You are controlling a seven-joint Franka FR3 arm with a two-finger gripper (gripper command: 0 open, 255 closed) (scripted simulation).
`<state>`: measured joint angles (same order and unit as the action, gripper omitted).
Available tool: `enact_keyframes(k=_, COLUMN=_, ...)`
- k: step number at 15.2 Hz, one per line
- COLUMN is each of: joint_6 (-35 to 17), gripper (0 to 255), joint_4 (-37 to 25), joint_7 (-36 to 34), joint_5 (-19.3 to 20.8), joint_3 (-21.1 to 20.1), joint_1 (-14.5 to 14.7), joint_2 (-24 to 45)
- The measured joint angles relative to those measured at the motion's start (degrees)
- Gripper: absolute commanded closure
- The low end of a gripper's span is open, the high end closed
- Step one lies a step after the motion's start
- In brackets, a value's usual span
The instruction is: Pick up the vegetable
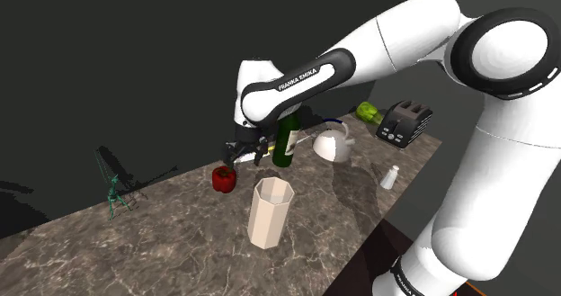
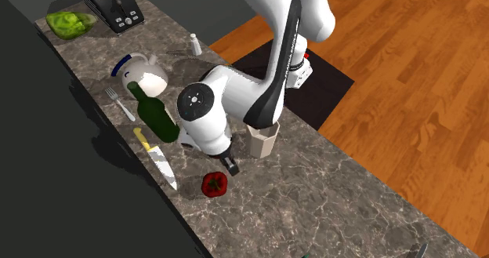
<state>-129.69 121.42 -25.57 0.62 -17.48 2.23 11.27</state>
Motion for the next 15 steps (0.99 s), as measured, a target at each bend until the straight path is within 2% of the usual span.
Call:
enact_keyframes(k=5, joint_6=-1.34, gripper=0, joint_4=-9.00, joint_7=-4.99, joint_5=3.20, joint_3=0.89, joint_1=2.47, joint_2=10.82)
enact_keyframes(k=12, joint_6=-5.09, gripper=0, joint_4=-9.53, joint_7=-5.95, joint_5=4.56, joint_3=1.69, joint_1=3.24, joint_2=15.23)
enact_keyframes(k=13, joint_6=-5.32, gripper=255, joint_4=-9.62, joint_7=-6.07, joint_5=4.66, joint_3=1.74, joint_1=3.34, joint_2=15.55)
enact_keyframes(k=15, joint_6=-5.43, gripper=255, joint_4=-9.71, joint_7=-6.19, joint_5=4.74, joint_3=1.75, joint_1=3.45, joint_2=15.71)
